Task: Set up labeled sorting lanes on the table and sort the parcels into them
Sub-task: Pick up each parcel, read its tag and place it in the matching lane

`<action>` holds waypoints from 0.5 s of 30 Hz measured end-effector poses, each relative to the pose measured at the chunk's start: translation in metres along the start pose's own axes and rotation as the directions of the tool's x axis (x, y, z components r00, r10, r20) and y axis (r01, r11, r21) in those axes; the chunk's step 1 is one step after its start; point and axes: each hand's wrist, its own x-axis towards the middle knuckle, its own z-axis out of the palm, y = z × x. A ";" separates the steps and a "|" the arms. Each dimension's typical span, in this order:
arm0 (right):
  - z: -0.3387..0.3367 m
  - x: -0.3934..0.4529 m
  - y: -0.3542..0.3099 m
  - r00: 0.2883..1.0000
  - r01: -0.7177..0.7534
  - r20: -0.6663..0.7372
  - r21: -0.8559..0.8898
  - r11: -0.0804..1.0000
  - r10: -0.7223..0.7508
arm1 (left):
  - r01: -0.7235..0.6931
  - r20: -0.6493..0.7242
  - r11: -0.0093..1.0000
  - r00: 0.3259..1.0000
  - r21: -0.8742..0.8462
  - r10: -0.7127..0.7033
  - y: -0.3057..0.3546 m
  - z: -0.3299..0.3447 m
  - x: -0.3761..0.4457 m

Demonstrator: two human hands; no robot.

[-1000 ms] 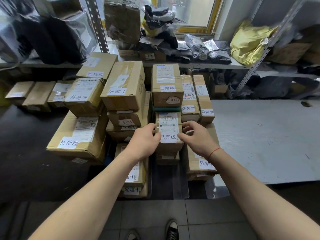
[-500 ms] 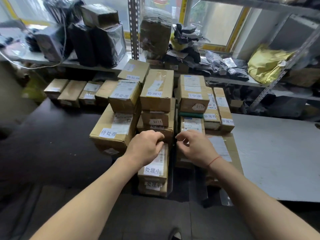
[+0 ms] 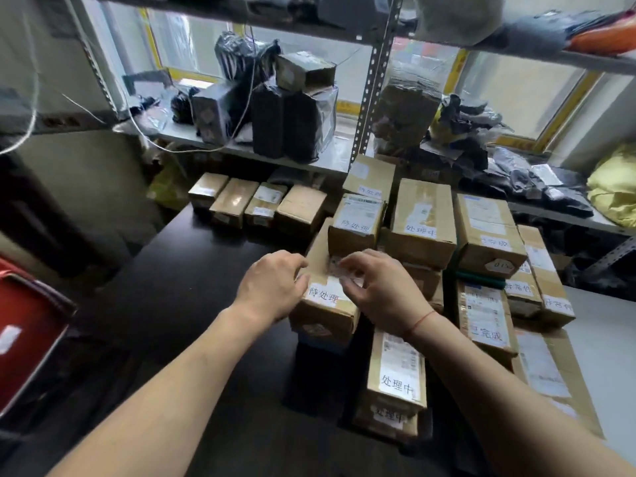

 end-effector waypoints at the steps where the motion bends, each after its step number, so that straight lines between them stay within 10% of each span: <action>1: 0.005 0.012 -0.007 1.000 0.022 0.001 -0.008 1.000 -0.022 | 0.024 0.010 1.000 1.000 -0.001 -0.024 -0.009 -0.003 0.005; 15: 0.090 0.174 -0.065 0.966 0.006 0.256 -0.143 0.990 0.031 | 0.300 0.077 0.952 0.949 0.067 -0.305 -0.161 -0.036 0.079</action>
